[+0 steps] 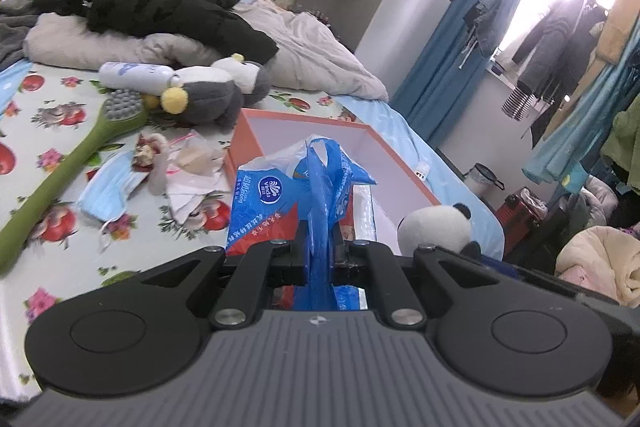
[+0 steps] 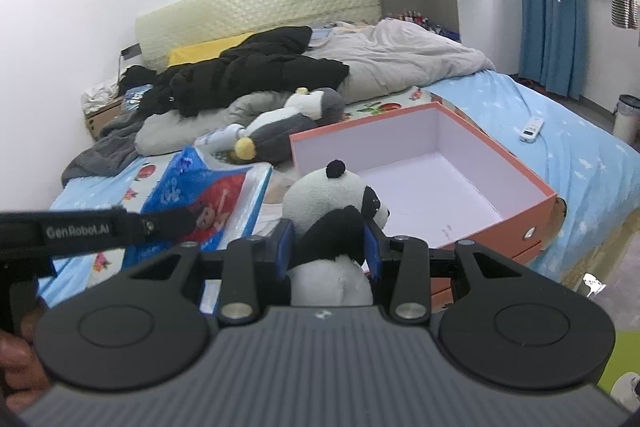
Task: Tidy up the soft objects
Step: 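Carry the tissue pack and panda plush over the pink box with both tools, then open both grippers to drop the tissue pack and panda into the box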
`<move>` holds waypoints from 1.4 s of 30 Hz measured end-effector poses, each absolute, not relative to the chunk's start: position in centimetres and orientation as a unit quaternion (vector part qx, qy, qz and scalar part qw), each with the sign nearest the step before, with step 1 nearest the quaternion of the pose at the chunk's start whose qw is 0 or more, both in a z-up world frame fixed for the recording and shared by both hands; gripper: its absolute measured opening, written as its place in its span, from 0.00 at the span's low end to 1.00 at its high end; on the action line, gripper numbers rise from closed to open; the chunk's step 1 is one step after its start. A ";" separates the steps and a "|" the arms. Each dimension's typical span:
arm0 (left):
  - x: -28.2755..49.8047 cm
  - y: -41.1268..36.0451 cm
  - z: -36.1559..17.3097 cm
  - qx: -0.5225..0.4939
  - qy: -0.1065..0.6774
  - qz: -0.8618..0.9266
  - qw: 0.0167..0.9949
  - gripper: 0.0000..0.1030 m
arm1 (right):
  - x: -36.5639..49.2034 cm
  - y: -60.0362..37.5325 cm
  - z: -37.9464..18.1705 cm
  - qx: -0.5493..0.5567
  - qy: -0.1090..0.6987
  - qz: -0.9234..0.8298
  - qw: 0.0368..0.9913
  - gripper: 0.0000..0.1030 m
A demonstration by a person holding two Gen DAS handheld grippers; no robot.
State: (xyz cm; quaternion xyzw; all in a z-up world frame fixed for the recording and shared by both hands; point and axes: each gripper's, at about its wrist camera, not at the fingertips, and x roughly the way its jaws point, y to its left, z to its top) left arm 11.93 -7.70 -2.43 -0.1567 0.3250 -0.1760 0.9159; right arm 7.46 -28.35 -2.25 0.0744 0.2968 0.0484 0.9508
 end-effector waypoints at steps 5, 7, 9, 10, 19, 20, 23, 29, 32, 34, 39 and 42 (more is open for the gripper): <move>15.8 -9.8 -3.1 -0.147 0.339 -0.192 0.909 0.09 | 9.6 -30.2 -3.4 0.080 0.300 0.034 0.950 0.39; 17.8 -10.6 -3.5 -0.144 0.347 -0.197 0.906 0.09 | 10.8 -30.9 -4.0 0.086 0.306 0.026 0.948 0.39; 19.8 -11.5 -4.0 -0.140 0.353 -0.199 0.904 0.09 | 12.0 -31.5 -4.5 0.089 0.311 0.023 0.946 0.39; 20.8 -12.1 -4.2 -0.138 0.357 -0.201 0.902 0.09 | 12.7 -31.9 -4.7 0.090 0.313 0.019 0.945 0.39; 29.2 -16.4 -6.6 -0.132 0.388 -0.206 0.888 0.09 | 19.0 -35.2 -6.8 0.102 0.334 0.008 0.937 0.40; 29.9 -16.8 -6.9 -0.131 0.391 -0.206 0.887 0.09 | 19.7 -35.6 -7.2 0.102 0.338 0.007 0.936 0.40; 32.6 -18.2 -7.9 -0.124 0.400 -0.207 0.884 0.09 | 22.0 -36.8 -8.7 0.103 0.350 0.006 0.931 0.40; 36.7 -19.9 -10.4 -0.115 0.419 -0.200 0.878 0.09 | 25.8 -38.3 -11.6 0.105 0.370 0.002 0.923 0.40; 38.0 -20.1 -11.4 -0.110 0.425 -0.197 0.877 0.09 | 27.0 -38.8 -12.5 0.110 0.377 0.002 0.920 0.41; 38.5 -20.2 -11.8 -0.100 0.430 -0.191 0.877 0.10 | 27.5 -39.2 -13.0 0.120 0.386 0.004 0.915 0.44; 38.4 -19.7 -11.6 -0.098 0.432 -0.181 0.878 0.61 | 27.9 -39.4 -12.9 0.122 0.391 0.004 0.912 0.60; 37.2 -19.3 -10.3 -0.084 0.418 -0.176 0.887 0.62 | 27.2 -39.0 -12.1 0.114 0.387 0.004 0.915 0.60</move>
